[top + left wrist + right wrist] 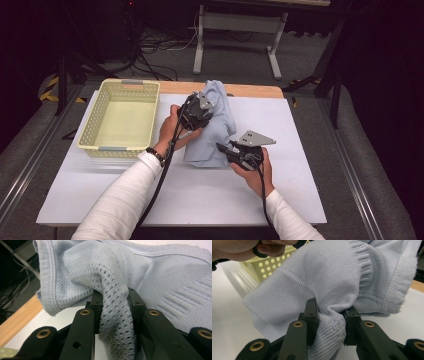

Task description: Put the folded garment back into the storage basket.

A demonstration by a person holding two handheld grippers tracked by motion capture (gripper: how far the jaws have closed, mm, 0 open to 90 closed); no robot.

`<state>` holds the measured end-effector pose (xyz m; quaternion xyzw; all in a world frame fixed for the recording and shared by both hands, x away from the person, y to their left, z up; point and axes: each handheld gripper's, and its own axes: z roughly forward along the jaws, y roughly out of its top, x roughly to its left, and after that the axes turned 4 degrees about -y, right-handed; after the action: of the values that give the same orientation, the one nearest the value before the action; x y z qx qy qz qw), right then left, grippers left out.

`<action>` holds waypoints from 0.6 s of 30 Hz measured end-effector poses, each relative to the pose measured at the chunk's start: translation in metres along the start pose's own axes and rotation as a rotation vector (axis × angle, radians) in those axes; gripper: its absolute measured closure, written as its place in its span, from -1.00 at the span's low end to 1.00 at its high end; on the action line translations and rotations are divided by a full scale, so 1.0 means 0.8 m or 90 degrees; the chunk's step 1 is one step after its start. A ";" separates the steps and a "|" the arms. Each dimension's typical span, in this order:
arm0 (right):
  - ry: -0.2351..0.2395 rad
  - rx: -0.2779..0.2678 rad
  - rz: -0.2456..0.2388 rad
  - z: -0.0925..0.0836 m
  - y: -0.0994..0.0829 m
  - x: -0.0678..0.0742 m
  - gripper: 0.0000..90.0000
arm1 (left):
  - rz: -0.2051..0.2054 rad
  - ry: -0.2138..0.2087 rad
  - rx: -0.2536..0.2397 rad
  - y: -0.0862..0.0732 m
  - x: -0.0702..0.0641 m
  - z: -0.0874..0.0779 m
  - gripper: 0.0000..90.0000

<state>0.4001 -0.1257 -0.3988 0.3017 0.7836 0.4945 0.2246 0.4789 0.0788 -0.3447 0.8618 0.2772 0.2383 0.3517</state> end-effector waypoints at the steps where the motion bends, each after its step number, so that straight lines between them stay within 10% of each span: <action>1: 0.002 -0.001 0.001 0.003 0.003 0.000 0.57 | -0.004 0.004 -0.002 0.001 0.003 -0.001 0.61; 18: 0.054 -0.020 0.029 0.068 0.056 0.015 0.57 | -0.056 0.068 0.002 -0.016 0.069 -0.041 0.61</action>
<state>0.4377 -0.0677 -0.3813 0.2945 0.7774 0.5242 0.1845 0.4957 0.1374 -0.3211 0.8352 0.3340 0.2680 0.3451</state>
